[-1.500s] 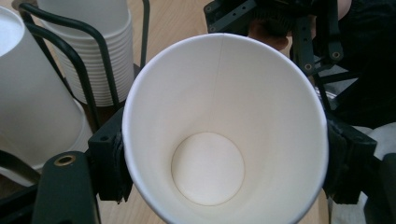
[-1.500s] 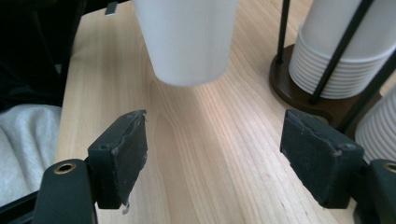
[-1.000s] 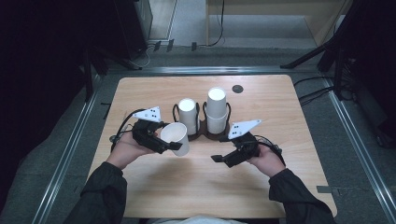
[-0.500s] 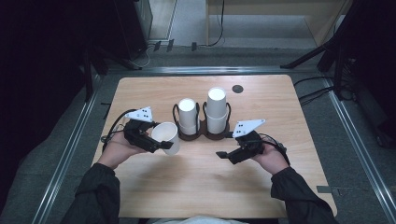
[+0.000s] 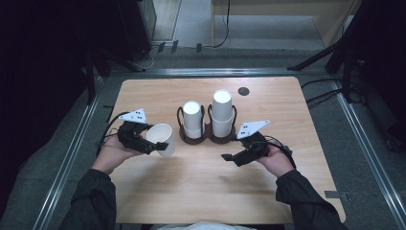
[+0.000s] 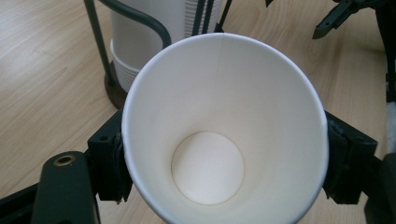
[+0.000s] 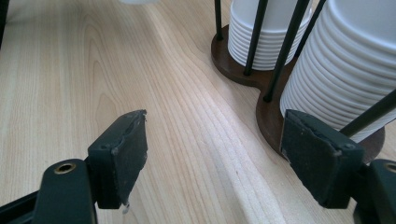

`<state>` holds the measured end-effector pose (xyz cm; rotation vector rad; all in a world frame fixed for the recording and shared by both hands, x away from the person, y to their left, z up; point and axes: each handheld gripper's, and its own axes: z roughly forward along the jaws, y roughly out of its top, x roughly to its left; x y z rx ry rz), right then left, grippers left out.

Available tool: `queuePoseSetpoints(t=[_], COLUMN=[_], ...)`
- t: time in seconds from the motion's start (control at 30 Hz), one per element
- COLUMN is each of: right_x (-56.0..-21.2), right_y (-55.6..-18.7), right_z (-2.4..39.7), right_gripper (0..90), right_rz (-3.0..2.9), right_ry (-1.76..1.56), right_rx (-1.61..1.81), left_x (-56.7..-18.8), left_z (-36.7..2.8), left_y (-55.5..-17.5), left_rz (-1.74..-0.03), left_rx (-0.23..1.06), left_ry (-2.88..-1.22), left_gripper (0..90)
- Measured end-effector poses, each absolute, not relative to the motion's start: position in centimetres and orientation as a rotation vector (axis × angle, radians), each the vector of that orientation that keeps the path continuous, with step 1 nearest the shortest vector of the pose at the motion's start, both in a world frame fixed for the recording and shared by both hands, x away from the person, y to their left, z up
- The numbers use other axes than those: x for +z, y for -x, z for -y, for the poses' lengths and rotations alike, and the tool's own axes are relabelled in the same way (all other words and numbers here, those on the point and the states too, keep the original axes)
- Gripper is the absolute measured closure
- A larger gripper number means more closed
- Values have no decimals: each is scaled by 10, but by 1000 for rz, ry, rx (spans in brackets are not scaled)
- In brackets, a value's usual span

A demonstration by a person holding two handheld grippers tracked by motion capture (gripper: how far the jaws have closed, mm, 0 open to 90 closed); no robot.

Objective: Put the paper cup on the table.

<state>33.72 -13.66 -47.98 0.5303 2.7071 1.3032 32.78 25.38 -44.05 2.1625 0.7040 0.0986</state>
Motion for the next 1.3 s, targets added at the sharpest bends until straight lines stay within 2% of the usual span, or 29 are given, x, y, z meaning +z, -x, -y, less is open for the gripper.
queuePoseSetpoints(t=[0.63,1.3], right_x=[-484,-488], right_y=[-337,-330], right_z=[134,141], right_gripper=[230,230], right_rz=[-2761,-2761], right_ry=[-525,-531], right_rx=[1308,1283], left_x=[-450,-467], left_z=[-298,-328], left_y=[-350,-365], left_rz=[-886,-1044], left_rx=[164,255], left_ry=[-2088,-2104], left_gripper=[206,203])
